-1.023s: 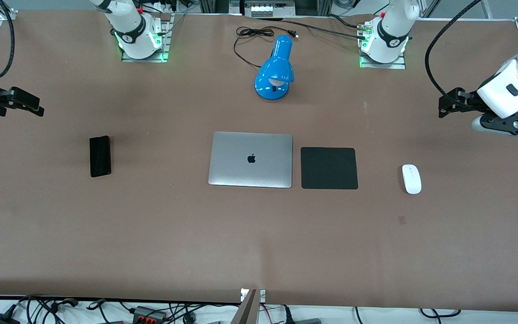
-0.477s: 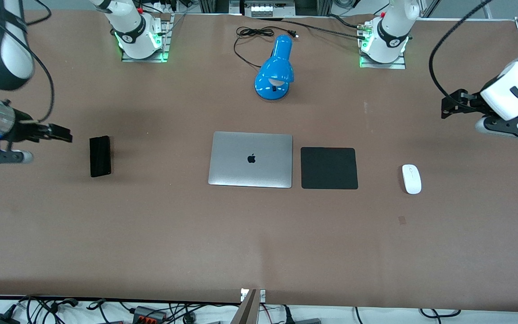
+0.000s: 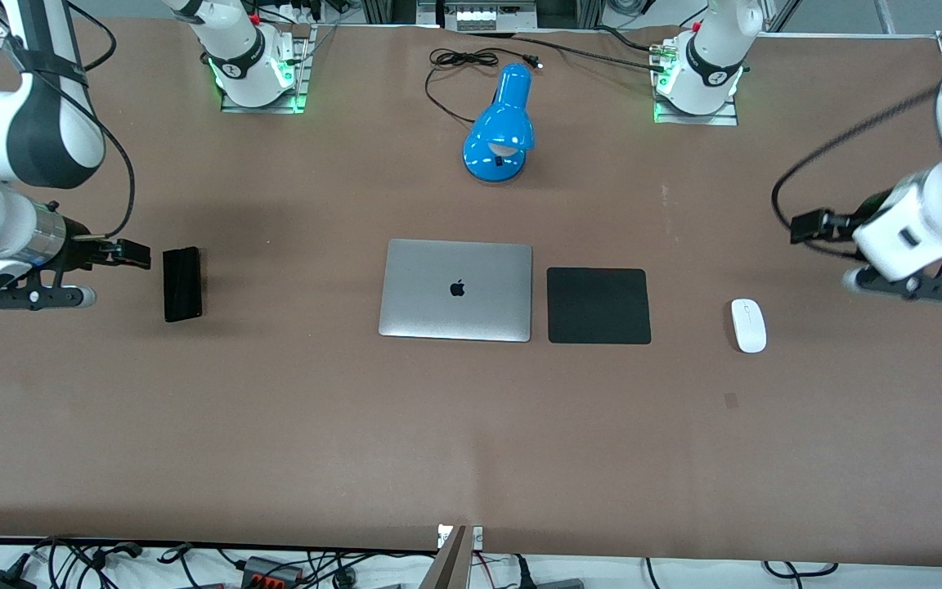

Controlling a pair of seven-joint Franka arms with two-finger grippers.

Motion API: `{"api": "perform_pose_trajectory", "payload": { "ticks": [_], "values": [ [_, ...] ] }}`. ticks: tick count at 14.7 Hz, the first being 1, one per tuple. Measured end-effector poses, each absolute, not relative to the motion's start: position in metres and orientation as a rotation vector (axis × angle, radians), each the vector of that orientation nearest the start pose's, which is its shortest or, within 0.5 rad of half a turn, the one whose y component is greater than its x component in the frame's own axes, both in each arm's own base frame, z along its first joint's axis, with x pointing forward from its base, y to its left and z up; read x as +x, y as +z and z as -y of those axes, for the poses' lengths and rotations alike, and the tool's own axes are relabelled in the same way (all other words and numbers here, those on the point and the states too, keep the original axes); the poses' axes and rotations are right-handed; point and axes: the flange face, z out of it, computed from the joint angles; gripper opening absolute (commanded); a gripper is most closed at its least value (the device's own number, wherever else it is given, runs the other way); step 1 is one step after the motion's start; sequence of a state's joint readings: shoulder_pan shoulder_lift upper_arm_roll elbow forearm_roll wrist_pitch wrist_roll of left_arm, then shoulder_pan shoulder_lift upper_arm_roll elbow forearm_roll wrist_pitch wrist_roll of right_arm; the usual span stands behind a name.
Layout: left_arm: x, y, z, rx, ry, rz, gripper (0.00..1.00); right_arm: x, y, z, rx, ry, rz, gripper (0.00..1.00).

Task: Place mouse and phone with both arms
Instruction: 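Reach the right gripper to the phone while the left gripper reaches the mouse, then grasp the black phone with the right gripper while the left gripper grasps the mouse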

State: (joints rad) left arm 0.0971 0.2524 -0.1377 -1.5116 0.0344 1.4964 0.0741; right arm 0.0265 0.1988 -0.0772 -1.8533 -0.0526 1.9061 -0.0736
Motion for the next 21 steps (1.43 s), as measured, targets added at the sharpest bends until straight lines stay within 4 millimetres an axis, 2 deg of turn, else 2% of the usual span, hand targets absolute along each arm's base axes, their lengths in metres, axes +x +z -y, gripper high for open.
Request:
{"api": "perform_pose_trajectory", "payload": {
  "ticks": [2, 4, 6, 8, 10, 14, 18, 21],
  "values": [
    [0.624, 0.466, 0.004, -3.121, 0.414, -0.155, 1.00, 0.589, 0.367, 0.034, -3.188, 0.228, 0.074, 1.00],
    [0.635, 0.424, 0.002, -3.129, 0.369, -0.070, 1.00, 0.580, 0.323, 0.036, -3.188, 0.244, 0.084, 1.00],
    [0.638, 0.379, 0.004, -3.136, 0.291, 0.015, 1.00, 0.571, 0.286, 0.046, -3.175, 0.309, 0.151, 1.00],
    [0.635, 0.345, 0.004, -3.124, 0.204, 0.029, 1.00, 0.568, 0.261, 0.064, -3.156, 0.341, 0.225, 1.00],
    [0.626, 0.314, -0.003, -3.092, 0.131, 0.014, 1.00, 0.566, 0.242, 0.076, -3.146, 0.361, 0.245, 1.00],
    [0.597, 0.257, -0.031, -3.105, 0.044, 0.063, 1.00, 0.564, 0.213, 0.077, -3.133, 0.398, 0.284, 1.00],
    [0.585, 0.223, -0.039, -3.120, -0.004, 0.087, 1.00, 0.563, 0.188, 0.081, -3.128, 0.399, 0.315, 1.00],
    [0.585, 0.192, -0.043, -3.135, -0.040, 0.102, 1.00, 0.563, 0.183, 0.082, -3.126, 0.407, 0.314, 1.00]
  ]
}}
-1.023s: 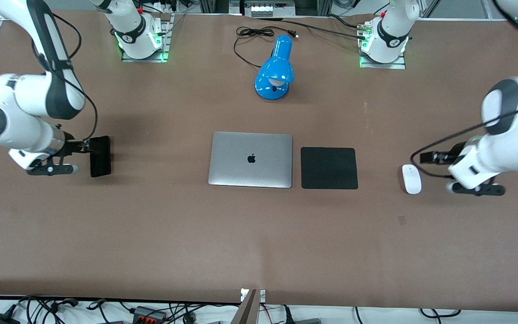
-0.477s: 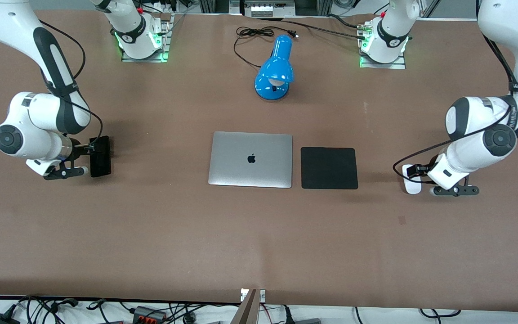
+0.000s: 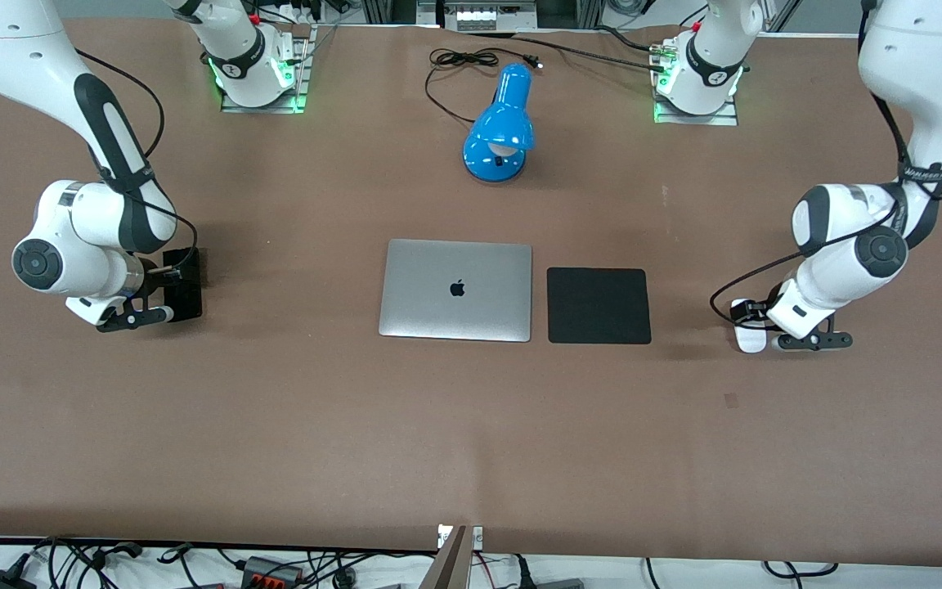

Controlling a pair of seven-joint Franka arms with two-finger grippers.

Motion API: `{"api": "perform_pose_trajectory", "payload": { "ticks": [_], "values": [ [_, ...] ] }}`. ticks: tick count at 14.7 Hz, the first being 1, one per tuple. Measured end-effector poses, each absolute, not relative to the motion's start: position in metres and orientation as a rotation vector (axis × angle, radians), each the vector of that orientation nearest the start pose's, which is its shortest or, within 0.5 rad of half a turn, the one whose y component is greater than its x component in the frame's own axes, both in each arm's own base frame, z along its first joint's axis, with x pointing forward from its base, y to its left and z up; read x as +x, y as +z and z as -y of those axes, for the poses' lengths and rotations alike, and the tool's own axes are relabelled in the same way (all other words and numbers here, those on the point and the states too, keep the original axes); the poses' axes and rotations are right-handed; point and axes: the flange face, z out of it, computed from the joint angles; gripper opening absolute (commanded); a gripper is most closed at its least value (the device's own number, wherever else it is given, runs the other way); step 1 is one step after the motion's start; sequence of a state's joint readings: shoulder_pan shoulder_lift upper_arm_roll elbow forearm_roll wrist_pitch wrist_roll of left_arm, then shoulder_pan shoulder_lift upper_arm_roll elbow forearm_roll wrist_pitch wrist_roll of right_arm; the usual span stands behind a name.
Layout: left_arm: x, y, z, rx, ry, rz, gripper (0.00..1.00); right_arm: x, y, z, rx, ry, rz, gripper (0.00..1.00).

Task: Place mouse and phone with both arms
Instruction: 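Grasp the black phone with the right gripper while the left gripper grasps the mouse, then carry the white mouse with the left gripper onto the black mouse pad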

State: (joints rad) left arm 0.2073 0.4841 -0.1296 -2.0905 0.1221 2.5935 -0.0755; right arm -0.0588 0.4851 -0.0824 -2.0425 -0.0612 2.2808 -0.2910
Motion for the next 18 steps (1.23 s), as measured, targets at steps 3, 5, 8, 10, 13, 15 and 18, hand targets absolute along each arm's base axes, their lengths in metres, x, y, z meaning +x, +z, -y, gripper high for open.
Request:
{"api": "perform_pose_trajectory", "payload": {
  "ticks": [3, 5, 8, 10, 13, 15, 18],
  "values": [
    [0.584, 0.170, -0.042, -3.145, -0.055, 0.103, 0.85, 0.562, 0.181, 0.083, -3.124, 0.413, 0.309, 1.00],
    [0.584, 0.169, -0.042, -3.146, -0.057, 0.103, 0.67, 0.561, 0.180, 0.084, -3.122, 0.420, 0.307, 1.00],
    [0.585, 0.170, -0.042, -3.146, -0.062, 0.104, 0.49, 0.560, 0.178, 0.083, -3.125, 0.426, 0.276, 1.00],
    [0.586, 0.171, -0.042, -3.145, -0.067, 0.103, 0.47, 0.559, 0.178, 0.081, -3.127, 0.427, 0.262, 1.00],
    [0.591, 0.177, -0.043, -3.143, -0.083, 0.103, 0.47, 0.556, 0.175, 0.080, -3.125, 0.441, 0.249, 1.00],
    [0.599, 0.195, -0.041, -3.139, -0.054, 0.096, 0.47, 0.552, 0.171, 0.080, -3.121, 0.457, 0.245, 1.00],
    [0.624, 0.248, -0.021, -3.138, 0.026, 0.046, 0.47, 0.549, 0.165, 0.079, -3.117, 0.474, 0.245, 1.00]
  ]
}}
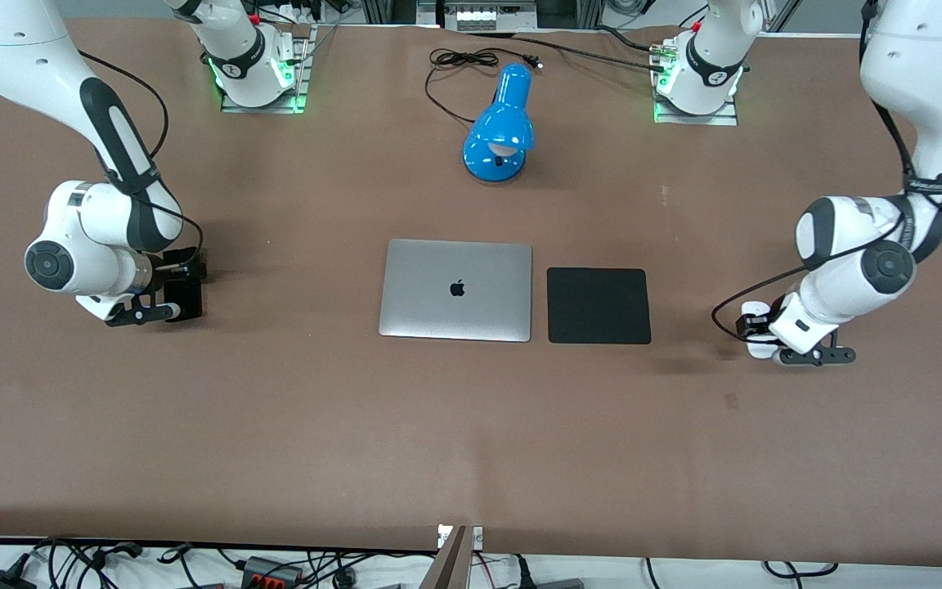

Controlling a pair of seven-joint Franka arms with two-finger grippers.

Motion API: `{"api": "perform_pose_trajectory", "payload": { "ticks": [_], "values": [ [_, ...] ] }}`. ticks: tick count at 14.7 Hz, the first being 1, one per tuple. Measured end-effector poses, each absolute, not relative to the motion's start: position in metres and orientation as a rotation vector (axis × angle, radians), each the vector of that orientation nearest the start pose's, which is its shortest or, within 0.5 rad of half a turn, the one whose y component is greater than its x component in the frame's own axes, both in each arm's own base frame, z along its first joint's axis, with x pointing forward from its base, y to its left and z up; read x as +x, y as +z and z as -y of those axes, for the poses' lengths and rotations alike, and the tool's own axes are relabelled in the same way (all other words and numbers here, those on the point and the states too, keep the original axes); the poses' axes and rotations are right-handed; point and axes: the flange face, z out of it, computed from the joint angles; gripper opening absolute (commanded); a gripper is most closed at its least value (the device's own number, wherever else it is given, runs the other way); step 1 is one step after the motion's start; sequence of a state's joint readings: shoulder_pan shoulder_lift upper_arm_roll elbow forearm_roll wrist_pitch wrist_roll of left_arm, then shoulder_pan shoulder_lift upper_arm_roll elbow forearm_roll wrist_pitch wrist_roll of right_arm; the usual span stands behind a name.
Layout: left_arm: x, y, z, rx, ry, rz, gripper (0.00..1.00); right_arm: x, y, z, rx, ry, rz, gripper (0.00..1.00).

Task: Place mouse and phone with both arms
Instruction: 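Carry the white mouse with the left gripper onto the black mouse pad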

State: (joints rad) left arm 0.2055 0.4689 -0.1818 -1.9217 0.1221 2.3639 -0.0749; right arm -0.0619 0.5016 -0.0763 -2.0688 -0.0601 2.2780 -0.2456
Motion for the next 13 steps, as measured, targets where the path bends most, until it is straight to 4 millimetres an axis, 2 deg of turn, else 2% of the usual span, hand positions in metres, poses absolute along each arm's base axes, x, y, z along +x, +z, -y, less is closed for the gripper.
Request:
{"api": "perform_pose_trajectory", "payload": {
  "ticks": [3, 5, 6, 7, 10, 12, 13],
  "values": [
    [0.647, 0.311, 0.033, -3.148, 0.108, 0.008, 0.48, 0.548, 0.161, 0.077, -3.113, 0.484, 0.249, 1.00],
    [0.647, 0.329, 0.084, -3.144, 0.138, 0.019, 0.46, 0.548, 0.159, 0.077, -3.112, 0.487, 0.249, 1.00],
    [0.641, 0.327, 0.114, -3.139, 0.153, 0.001, 0.45, 0.548, 0.159, 0.077, -3.113, 0.485, 0.249, 0.94],
    [0.634, 0.320, 0.147, -3.134, 0.173, -0.012, 0.45, 0.548, 0.159, 0.077, -3.113, 0.485, 0.249, 0.85],
    [0.611, 0.281, 0.234, -3.142, 0.175, 0.021, 0.45, 0.549, 0.160, 0.078, -3.116, 0.479, 0.244, 0.50],
    [0.590, 0.243, 0.279, -3.153, 0.176, 0.081, 0.45, 0.550, 0.164, 0.078, -3.117, 0.470, 0.244, 0.33],
    [0.579, 0.225, 0.292, -3.159, 0.177, 0.099, 0.45, 0.550, 0.164, 0.077, -3.118, 0.469, 0.242, 0.26]
  ]
}}
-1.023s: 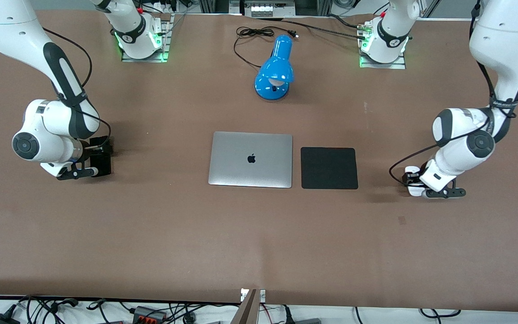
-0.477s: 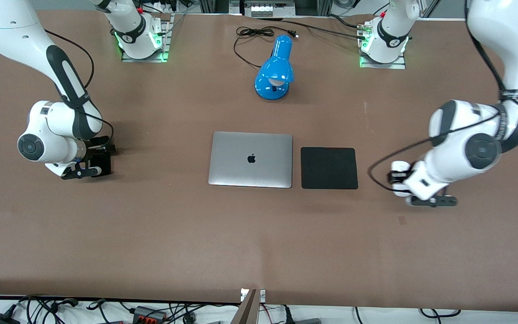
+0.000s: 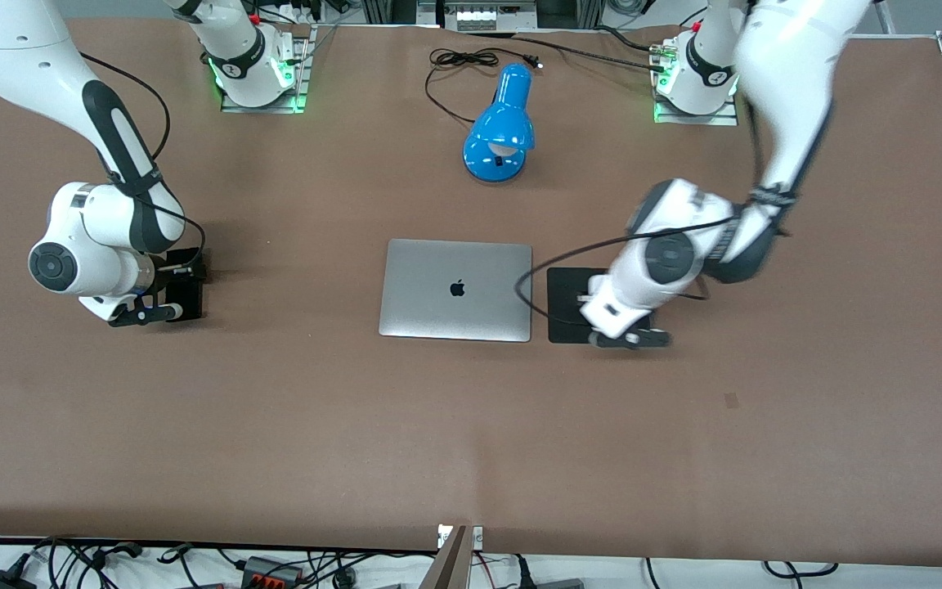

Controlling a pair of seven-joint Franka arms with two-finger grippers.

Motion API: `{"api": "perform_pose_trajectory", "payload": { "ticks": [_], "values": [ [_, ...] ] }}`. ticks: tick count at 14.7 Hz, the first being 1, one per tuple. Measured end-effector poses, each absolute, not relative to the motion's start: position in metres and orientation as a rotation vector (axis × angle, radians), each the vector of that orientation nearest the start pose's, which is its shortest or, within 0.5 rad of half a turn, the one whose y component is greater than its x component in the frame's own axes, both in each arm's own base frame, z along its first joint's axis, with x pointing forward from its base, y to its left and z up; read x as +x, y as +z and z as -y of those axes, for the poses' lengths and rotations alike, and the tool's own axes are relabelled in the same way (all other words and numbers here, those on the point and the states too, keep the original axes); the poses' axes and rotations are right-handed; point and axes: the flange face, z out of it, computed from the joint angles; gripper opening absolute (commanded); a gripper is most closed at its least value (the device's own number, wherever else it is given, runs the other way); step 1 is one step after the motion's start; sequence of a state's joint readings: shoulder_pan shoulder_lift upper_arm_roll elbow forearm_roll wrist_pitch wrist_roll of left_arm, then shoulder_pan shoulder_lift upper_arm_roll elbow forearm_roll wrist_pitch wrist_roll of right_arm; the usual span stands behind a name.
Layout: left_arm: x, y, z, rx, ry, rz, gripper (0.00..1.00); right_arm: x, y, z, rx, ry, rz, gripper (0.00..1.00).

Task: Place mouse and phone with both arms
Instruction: 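Carry the white mouse with the left gripper onto the black mouse pad, then carry the phone with the right gripper beside the laptop while the left gripper releases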

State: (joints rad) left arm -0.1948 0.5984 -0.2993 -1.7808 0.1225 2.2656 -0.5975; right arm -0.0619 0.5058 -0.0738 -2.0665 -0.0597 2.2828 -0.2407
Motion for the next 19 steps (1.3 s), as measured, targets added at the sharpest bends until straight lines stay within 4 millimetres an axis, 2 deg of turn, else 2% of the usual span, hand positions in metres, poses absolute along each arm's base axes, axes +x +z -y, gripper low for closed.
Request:
{"api": "perform_pose_trajectory", "payload": {
  "ticks": [2, 5, 7, 9, 11, 12, 15, 17, 19],
  "values": [
    [0.570, 0.203, 0.295, -3.163, 0.181, 0.117, 0.45, 0.550, 0.164, 0.077, -3.118, 0.469, 0.241, 0.21],
    [0.575, 0.200, 0.282, -3.156, 0.168, 0.137, 0.45, 0.551, 0.165, 0.075, -3.116, 0.468, 0.244, 0.20],
    [0.575, 0.198, 0.280, -3.155, 0.158, 0.135, 0.45, 0.557, 0.173, 0.058, -3.114, 0.467, 0.226, 0.20],
    [0.572, 0.193, 0.279, -3.158, 0.153, 0.131, 0.45, 0.569, 0.194, 0.023, -3.113, 0.462, 0.170, 0.20],
    [0.569, 0.189, 0.278, -3.151, 0.155, 0.119, 0.46, 0.579, 0.219, -0.026, -3.104, 0.433, 0.065, 0.20],
    [0.568, 0.187, 0.278, -3.147, 0.153, 0.112, 0.52, 0.581, 0.226, -0.052, -3.085, 0.420, 0.000, 0.20],
    [0.567, 0.184, 0.275, -3.139, 0.131, 0.089, 0.91, 0.575, 0.230, -0.116, -3.047, 0.426, -0.097, 0.20],
    [0.568, 0.184, 0.275, -3.139, 0.125, 0.087, 1.00, 0.568, 0.227, -0.150, -3.056, 0.437, -0.112, 0.20],
    [0.570, 0.185, 0.273, -3.141, 0.118, 0.092, 1.00, 0.558, 0.224, -0.187, -3.070, 0.431, -0.125, 0.20]
  ]
}}
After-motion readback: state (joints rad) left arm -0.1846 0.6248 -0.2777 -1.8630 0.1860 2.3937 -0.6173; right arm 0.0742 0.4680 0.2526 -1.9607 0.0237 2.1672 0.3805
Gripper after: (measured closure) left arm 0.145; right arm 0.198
